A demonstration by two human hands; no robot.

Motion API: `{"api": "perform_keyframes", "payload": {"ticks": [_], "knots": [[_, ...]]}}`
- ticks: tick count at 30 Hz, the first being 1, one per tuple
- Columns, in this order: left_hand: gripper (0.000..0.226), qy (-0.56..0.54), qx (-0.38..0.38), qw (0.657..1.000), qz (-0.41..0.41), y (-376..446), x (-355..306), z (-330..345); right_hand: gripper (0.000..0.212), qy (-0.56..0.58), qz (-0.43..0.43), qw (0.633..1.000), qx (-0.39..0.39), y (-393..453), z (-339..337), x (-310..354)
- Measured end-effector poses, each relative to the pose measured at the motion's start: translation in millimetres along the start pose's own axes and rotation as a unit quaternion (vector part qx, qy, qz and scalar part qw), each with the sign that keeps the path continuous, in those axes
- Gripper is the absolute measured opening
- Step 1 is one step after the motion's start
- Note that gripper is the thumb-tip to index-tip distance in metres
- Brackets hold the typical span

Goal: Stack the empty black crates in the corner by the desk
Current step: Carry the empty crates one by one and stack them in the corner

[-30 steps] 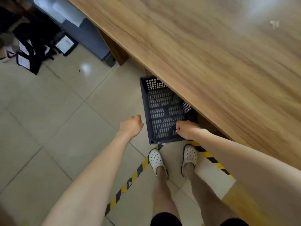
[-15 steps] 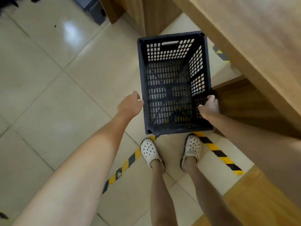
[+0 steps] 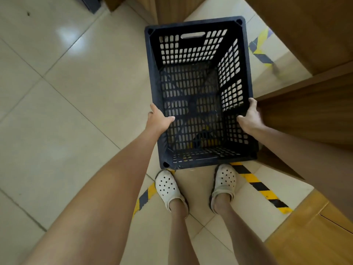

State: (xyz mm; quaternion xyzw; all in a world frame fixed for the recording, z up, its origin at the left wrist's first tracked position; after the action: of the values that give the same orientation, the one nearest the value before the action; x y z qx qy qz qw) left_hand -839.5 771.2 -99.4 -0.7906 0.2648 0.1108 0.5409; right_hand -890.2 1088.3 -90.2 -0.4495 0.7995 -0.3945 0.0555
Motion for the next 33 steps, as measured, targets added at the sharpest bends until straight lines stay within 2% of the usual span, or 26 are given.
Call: {"api": "perform_keyframes", "payload": {"ticks": [3,9,13,16,22,26,30,33], "knots": [[0.093,-0.049,-0.004,0.999,-0.018,7,3,1,0.080,0.028,-0.008,1.000,0.009,3,1,2],[0.072,-0.031,-0.002,0.999,-0.039,4,16,-18,0.080,0.040,0.013,0.999,0.024,-2,-5,7],[0.057,0.082,-0.018,0.996,-0.004,-12,24,-50,0.076,-0.024,0.040,0.997,0.068,-21,10,1],[0.048,0.204,-0.056,0.977,0.019,-27,24,-80,0.064,-0.075,0.071,0.990,0.093,-34,19,3],[0.053,0.319,-0.044,0.947,0.002,-61,30,-143,0.052,-0.132,0.075,0.977,0.152,-73,36,32],[0.055,0.319,-0.028,0.947,-0.032,-102,45,-195,0.041,-0.186,0.036,0.968,0.165,-112,43,65],[0.052,0.290,-0.028,0.955,-0.062,-150,69,-258,0.028,-0.269,-0.044,0.941,0.202,-161,49,121],[0.053,0.261,-0.048,0.959,-0.099,-194,82,-309,0.023,-0.318,-0.120,0.920,0.196,-204,42,182]]}}
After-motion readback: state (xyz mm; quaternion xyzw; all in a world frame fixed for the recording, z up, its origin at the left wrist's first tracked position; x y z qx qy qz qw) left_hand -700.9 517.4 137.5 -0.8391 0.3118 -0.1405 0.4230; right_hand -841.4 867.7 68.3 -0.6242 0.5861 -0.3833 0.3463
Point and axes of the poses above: each hand's wrist, its own y-axis towards the middle knuckle, its own z-axis out of the palm, x = y × z, the point moved 8 cm from there along y, towards the middle knuckle, and after that the axes turned 9 degrees about -y, right-handed, at the moved point
